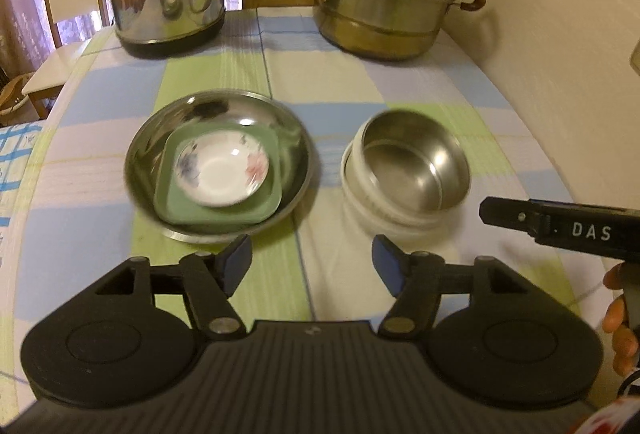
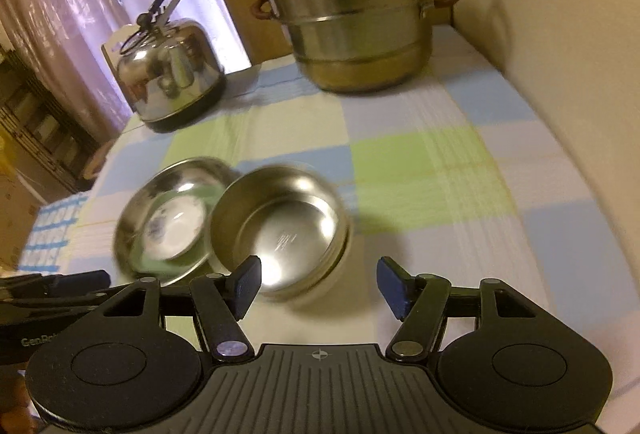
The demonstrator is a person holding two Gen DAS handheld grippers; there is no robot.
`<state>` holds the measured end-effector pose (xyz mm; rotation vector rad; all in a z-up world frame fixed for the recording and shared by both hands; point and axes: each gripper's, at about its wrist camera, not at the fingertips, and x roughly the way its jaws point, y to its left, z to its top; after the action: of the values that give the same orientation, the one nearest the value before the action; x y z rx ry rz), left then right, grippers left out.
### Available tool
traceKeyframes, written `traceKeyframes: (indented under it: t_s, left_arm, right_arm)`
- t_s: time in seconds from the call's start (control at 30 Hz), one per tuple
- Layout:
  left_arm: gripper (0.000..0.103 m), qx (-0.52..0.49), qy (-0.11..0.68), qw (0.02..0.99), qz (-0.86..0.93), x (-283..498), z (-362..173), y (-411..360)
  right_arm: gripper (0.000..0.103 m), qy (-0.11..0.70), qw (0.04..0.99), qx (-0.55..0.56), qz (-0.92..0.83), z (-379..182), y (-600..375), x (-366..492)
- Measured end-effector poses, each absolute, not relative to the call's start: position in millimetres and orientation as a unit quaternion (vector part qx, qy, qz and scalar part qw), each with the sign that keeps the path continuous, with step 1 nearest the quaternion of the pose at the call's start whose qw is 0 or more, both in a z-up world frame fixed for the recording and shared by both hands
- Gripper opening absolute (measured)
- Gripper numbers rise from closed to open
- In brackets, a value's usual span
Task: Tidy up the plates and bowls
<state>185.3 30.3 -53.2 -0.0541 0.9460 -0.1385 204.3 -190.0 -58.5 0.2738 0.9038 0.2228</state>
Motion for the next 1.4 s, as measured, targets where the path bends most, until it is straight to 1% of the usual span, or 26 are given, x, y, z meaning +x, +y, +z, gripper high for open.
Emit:
traceKeyframes:
  t_s: [0.3,0.37,0.43,0.5,0.67,0.73,1.1,1.4]
  left_arm:
    - [0.07,-0.02,0.463,0.883,-0.079,136.7,-52.1,56.6]
    - [0.073,-0.013,0.463,0.883,-0.079,126.9,-51.1,58.8]
    - [0.081,-0.008,0.462,0.884,-0.076,118.4,-50.3,61.2]
    - [0.084,-0.01,0.459,0.886,-0.073,111.3,-50.0,62.5]
    - [0.085,-0.015,0.46,0.886,-0.056,99.7,-50.6,63.7]
    - [0.088,-0.014,0.461,0.886,-0.051,96.2,-50.3,62.1]
    - [0.088,-0.004,0.457,0.889,-0.029,85.7,-42.5,48.0]
    - [0.088,-0.01,0.462,0.887,-0.015,83.5,-41.2,46.6]
  right_arm:
    - [0.064,0.458,0.874,0.122,0.108,-61.7,-162.1,151.7]
    - [0.064,0.462,0.872,0.121,0.112,-59.7,-158.0,143.2]
    - [0.064,0.466,0.869,0.118,0.115,-58.3,-154.5,136.8]
    - [0.064,0.463,0.872,0.107,0.115,-58.0,-150.2,130.4]
    - [0.064,0.46,0.879,0.053,0.112,-59.4,-136.5,120.6]
    - [0.064,0.452,0.884,0.036,0.115,-58.7,-133.1,116.3]
    - [0.064,0.472,0.87,0.052,0.132,-62.0,-145.1,109.2]
    - [0.064,0.485,0.862,0.044,0.143,-63.3,-143.6,108.9]
